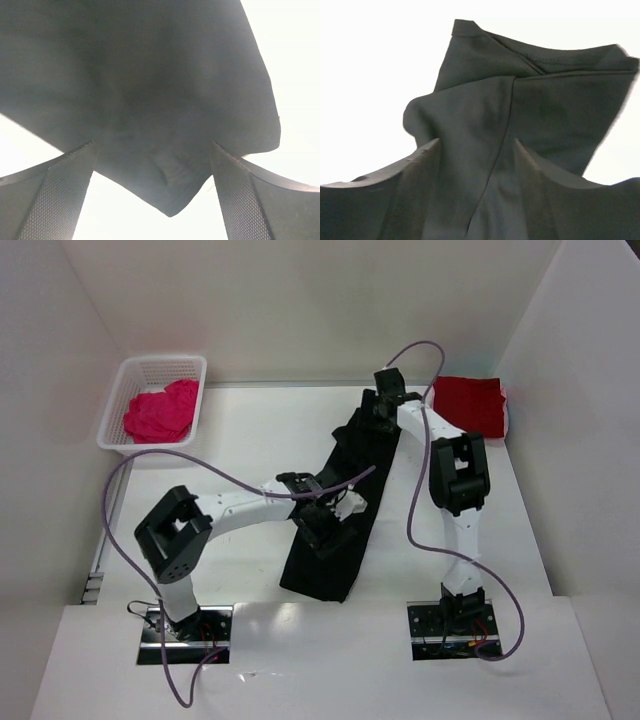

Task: Fold and stack the t-shirts
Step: Rotate the tshirt 90 degrees

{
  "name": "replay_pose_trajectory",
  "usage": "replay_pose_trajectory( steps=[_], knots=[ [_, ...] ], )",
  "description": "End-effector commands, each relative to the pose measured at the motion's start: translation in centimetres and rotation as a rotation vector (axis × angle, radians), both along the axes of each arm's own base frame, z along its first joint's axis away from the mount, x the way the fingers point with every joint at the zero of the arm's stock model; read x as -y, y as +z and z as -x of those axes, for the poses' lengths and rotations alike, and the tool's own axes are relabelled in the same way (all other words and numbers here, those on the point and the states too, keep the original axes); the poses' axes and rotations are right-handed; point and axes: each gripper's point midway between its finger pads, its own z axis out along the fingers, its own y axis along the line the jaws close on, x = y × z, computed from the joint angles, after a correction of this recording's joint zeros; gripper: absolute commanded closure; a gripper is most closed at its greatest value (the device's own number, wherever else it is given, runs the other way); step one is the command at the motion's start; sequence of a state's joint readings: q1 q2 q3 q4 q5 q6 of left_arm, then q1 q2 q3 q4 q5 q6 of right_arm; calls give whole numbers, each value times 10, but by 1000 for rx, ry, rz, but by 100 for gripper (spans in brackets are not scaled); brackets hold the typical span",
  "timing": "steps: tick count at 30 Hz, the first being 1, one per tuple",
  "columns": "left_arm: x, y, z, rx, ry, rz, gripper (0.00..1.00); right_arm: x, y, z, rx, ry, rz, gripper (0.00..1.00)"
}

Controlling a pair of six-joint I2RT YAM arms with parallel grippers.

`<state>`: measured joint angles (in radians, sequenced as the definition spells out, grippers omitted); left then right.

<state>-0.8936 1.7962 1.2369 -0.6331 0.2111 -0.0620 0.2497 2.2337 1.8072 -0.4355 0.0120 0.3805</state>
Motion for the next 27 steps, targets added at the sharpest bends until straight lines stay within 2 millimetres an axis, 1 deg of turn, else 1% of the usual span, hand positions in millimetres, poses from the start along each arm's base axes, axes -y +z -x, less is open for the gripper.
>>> replay_pose_trajectory(
  steps=[1, 2, 3, 4, 5, 6, 7, 8, 9, 10, 11, 12, 13, 14, 15, 16, 17, 18, 19, 20, 21, 22, 23, 24, 25, 26, 27],
  knots=[
    [10, 63, -55, 287, 209, 82, 0, 6, 126, -10, 285, -11, -39, 32],
    [7, 72, -65, 333, 253, 78, 0, 9, 148, 1, 318, -12, -48, 30],
    [9, 81, -71, 362, 265, 94, 0, 10, 157, 6, 331, -12, -51, 29],
    [6, 89, -77, 405, 276, 89, 0, 13, 161, 11, 333, -20, -44, 27],
    [7, 98, -80, 418, 310, 109, 0, 22, 164, 21, 330, -45, -22, 25],
    [6, 97, -79, 413, 309, 101, 0, 26, 161, 27, 323, -55, -11, 24],
    [6, 103, -78, 431, 310, 106, 0, 29, 154, 33, 306, -70, -5, 24],
    [5, 104, -76, 422, 331, 114, 0, 34, 133, 43, 268, -80, 16, 24],
    [0, 97, -72, 409, 328, 90, 0, 37, 127, 49, 252, -92, 21, 24],
    [-2, 106, -72, 420, 361, 112, 0, 38, 116, 54, 226, -97, 21, 24],
    [-7, 106, -72, 424, 390, 107, 0, 40, 100, 60, 195, -96, 31, 24],
    [-9, 108, -69, 416, 414, 119, 0, 40, 90, 61, 183, -96, 34, 24],
    [-11, 117, -66, 428, 434, 162, 0, 39, 76, 63, 152, -88, 37, 24],
    [-16, 123, -68, 451, 471, 175, 0, 43, 66, 64, 130, -96, 44, 24],
    [-14, 132, -69, 459, 495, 219, 0, 43, 59, 64, 116, -96, 47, 24],
    [-19, 151, -68, 489, 526, 270, 0, 43, 49, 62, 97, -95, 53, 24],
    [-24, 158, -69, 509, 563, 290, 0, 44, 48, 58, 99, -101, 60, 24],
    [-28, 174, -74, 551, 609, 329, 0, 44, 44, 58, 84, -101, 64, 22],
    [-35, 193, -73, 581, 640, 384, 0, 46, 34, 58, 66, -99, 83, 18],
    [-38, 207, -73, 607, 657, 420, 0, 47, 37, 54, 72, -107, 90, 16],
    [-45, 227, -73, 646, 682, 478, 0, 46, 36, 51, 71, -107, 91, 12],
    [-51, 234, -73, 671, 692, 486, 0, 47, 37, 46, 73, -113, 97, 6],
    [-55, 240, -74, 689, 707, 493, 0, 48, 24, 45, 44, -118, 113, 2],
    [-62, 249, -73, 710, 725, 510, 0, 47, 22, 41, 42, -118, 114, 1],
    [-65, 253, -73, 721, 736, 516, 0, 42, 16, 42, 22, -113, 114, 1],
    [-69, 256, -73, 734, 748, 518, 0, 41, 12, 35, 22, -118, 121, 1],
    [-73, 260, -72, 742, 756, 521, 0, 36, 8, 36, 12, -107, 124, 1]
  ],
)
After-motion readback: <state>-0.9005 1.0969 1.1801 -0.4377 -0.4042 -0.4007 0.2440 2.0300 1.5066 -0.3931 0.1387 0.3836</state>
